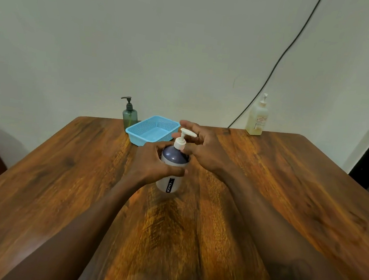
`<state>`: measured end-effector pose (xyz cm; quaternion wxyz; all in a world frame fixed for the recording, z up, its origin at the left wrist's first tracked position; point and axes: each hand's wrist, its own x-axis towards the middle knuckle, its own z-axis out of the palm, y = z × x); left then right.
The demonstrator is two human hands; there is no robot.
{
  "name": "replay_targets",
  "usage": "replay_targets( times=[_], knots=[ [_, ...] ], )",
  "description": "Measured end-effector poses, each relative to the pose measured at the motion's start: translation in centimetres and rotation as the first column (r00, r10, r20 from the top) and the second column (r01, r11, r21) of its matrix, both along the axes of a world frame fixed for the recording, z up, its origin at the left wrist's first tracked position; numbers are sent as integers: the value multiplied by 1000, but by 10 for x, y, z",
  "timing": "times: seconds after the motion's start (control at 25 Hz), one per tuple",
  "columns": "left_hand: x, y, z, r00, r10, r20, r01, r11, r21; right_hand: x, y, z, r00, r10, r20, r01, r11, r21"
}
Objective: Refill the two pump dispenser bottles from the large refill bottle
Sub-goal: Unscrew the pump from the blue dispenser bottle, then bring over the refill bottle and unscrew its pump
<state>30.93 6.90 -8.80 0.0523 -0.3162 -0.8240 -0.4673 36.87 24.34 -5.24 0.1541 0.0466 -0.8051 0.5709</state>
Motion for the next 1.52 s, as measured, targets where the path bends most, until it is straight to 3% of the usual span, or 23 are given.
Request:
replay_targets(
  times=[0.08,0.16,0.28,0.52,0.68,0.84,1.0,1.24,1.52],
  knots=[
    [0,0,-1,1000,-6,-19,6,1000,-17,-3,2,-1,999,-51,-13,52,989,137],
    [2,1,-2,999,-2,-40,1,999,-37,-6,0,-3,982,-174,-74,189,918,349],
    [1,4,-5,997,-29,-70,24,997,-70,-5,-2,-2,957,-222,-188,284,855,433],
    [-20,-8,-21,1000,-24,-5,23,986,-166,3,15,19,972,-136,-194,194,927,322],
    [-30,-18,-33,995,60,80,-47,987,-155,9,19,25,921,-248,-300,286,954,90],
    [-31,-27,-38,986,105,130,-90,989,-115,12,27,21,881,-364,-301,348,931,-106],
    [-26,-31,-42,988,79,134,-72,996,-55,12,25,-3,916,-339,-213,335,941,-55],
    [-28,-33,-42,993,43,110,-35,997,-74,0,14,-60,906,-418,60,418,908,17],
    [-25,-33,-42,996,12,87,-6,998,-70,-9,7,-105,843,-462,276,391,878,275]
  ],
)
